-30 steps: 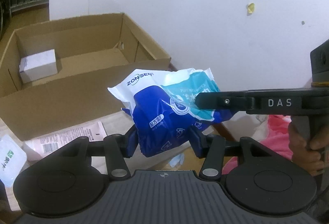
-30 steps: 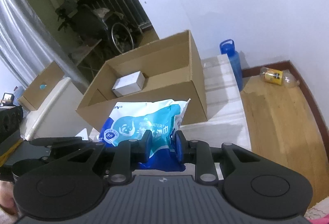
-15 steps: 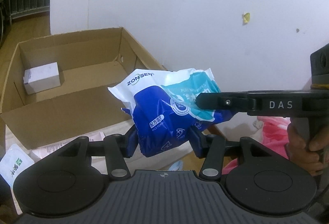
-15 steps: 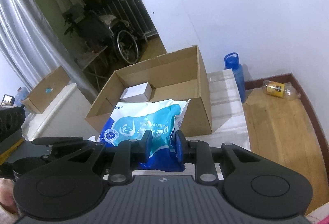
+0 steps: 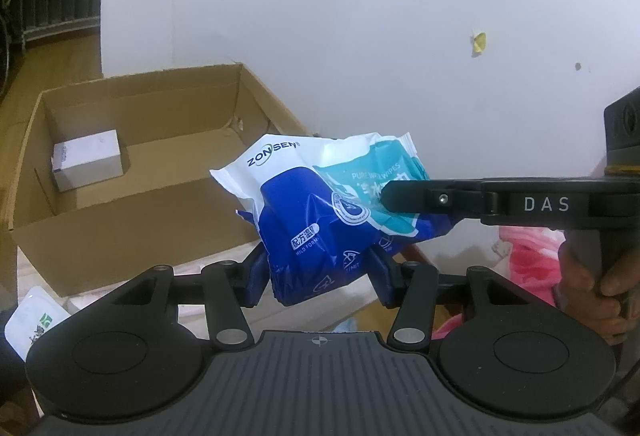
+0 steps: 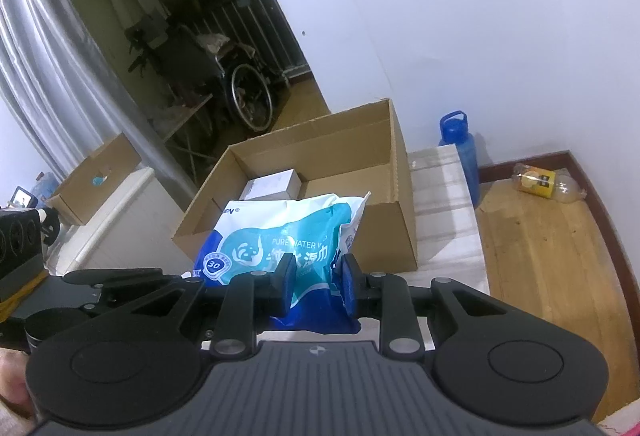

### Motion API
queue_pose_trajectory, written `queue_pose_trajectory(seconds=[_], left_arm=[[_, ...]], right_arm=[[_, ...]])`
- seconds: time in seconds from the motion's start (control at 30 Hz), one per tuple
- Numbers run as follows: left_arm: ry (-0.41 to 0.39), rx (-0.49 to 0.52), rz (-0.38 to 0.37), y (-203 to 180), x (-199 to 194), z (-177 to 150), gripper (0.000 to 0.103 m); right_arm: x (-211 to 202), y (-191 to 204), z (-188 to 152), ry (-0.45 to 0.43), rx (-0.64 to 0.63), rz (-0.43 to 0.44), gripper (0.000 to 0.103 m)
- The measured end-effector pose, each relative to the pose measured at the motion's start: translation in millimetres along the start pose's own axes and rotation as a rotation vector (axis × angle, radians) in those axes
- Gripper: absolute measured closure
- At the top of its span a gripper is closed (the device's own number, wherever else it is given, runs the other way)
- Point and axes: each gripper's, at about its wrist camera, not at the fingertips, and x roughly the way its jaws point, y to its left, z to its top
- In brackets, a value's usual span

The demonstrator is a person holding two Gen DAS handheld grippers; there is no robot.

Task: Organize objects
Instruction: 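Lift the wet-wipes pack with the left gripper and carry it over the cardboard box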

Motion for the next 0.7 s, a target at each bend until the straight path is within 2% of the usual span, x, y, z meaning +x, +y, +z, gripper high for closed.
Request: queue_pose_trajectory(seconds=[0.7], left_arm=[[0.0,-0.001,0.003,3.9,-3.6,-1.8,0.052]], right_arm=[[4.1,7.4,1.3,0.002,-0.007,0.002,0.076]])
